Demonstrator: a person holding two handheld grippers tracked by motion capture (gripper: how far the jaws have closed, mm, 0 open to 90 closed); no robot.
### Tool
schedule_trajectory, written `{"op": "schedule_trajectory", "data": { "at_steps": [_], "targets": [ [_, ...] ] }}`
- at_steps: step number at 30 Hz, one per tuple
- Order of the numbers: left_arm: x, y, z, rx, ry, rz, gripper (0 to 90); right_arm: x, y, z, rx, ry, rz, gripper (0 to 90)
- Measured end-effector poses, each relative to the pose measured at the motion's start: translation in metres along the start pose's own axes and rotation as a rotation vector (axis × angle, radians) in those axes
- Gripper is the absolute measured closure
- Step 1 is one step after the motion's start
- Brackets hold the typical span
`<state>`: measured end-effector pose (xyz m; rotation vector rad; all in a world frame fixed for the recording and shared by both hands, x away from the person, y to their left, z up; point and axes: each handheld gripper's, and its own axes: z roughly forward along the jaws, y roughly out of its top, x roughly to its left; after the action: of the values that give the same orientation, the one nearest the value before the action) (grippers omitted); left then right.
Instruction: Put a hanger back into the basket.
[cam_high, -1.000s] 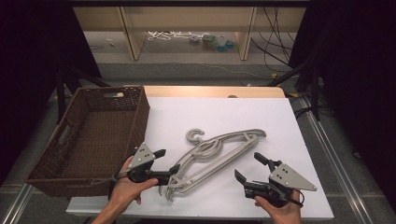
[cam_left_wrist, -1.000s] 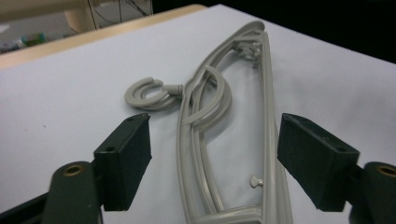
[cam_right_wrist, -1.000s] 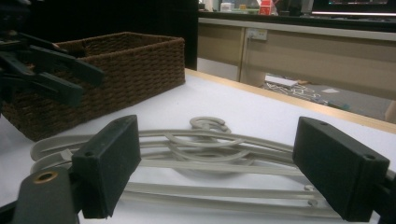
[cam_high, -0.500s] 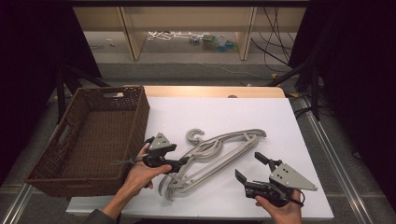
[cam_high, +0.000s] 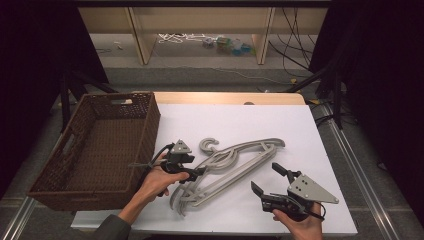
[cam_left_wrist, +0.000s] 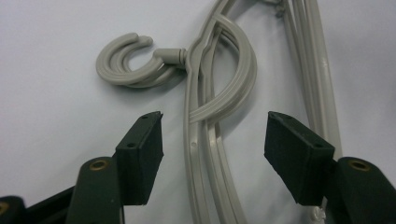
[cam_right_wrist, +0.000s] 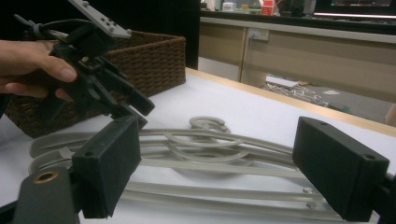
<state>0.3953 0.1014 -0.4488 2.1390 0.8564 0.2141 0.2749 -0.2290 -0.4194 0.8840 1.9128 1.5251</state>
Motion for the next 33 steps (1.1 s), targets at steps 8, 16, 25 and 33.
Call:
{"op": "schedule_trajectory", "data": {
  "at_steps": [8, 16, 25, 33],
  "targets": [
    [0.008, 0.004, 0.014, 0.054, -0.023, -0.045, 41.8, 0.0, 0.0, 0.001, 0.006, 0.002, 0.0, 16.2],
    [0.014, 0.005, 0.02, 0.111, -0.064, -0.078, 47.7, 0.0, 0.0, 0.002, 0.009, 0.004, -0.011, 16.2],
    [0.021, 0.003, 0.031, 0.118, -0.092, -0.145, 55.7, 0.0, 0.0, 0.003, 0.011, 0.004, -0.011, 16.7],
    [0.026, 0.002, 0.033, 0.13, -0.134, -0.159, 69.1, 0.0, 0.0, 0.003, 0.006, 0.001, -0.012, 17.0]
  ]
}}
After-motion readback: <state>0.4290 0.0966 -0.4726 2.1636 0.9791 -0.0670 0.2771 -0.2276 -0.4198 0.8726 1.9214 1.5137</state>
